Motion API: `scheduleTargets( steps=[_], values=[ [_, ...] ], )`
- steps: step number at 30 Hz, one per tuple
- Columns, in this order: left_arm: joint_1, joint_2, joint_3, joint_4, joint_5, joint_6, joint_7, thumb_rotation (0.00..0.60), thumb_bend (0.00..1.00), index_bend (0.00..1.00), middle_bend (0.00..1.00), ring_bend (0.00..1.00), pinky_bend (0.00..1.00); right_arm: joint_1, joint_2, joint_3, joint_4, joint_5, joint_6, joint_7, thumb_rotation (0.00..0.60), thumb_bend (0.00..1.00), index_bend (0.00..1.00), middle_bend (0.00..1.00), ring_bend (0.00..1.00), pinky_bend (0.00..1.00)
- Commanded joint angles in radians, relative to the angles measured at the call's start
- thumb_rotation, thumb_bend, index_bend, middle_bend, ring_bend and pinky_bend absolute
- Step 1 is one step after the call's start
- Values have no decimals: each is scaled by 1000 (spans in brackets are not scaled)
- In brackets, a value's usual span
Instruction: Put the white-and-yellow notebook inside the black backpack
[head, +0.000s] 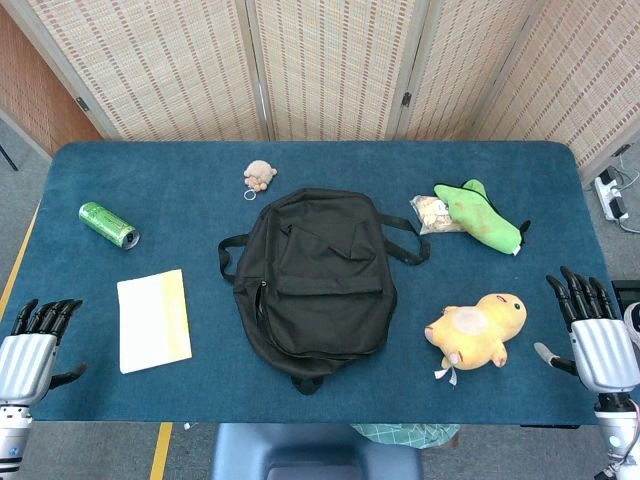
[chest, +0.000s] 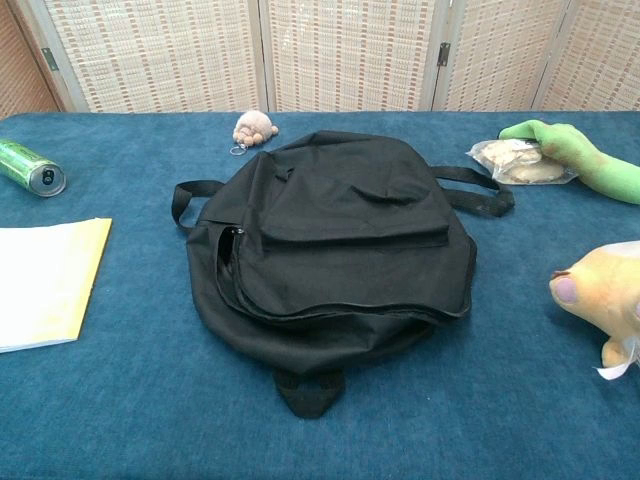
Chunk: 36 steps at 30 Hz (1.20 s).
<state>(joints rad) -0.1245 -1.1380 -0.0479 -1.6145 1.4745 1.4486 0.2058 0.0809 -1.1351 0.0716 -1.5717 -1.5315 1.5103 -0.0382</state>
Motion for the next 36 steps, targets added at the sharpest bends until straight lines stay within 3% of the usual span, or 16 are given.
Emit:
scheduleTargets(
  steps=[1,19,25,36],
  values=[
    [-4,-5,0,6,-3,-6,3,600,48,191,204,185,121,0,1,1,-1,0,1,3,599,22,0,0,5,0],
    [-3,-56,7,111,36,18,-87,600,40,146,193,166,131,-5,34,-1,-36,-22,22,37,600,21,0,0,10,0],
    [-31,-65,28,128,55,-39,-93,580,4,48,98,81,76,-1,47,3,-52,-35,28,39,599,20,0,0,11,0],
    [-101,-129,55,168,89,-152,-61,600,4,39,89,79,74,0,50,1,-54,-36,26,41,598,23,0,0,10,0]
  ],
)
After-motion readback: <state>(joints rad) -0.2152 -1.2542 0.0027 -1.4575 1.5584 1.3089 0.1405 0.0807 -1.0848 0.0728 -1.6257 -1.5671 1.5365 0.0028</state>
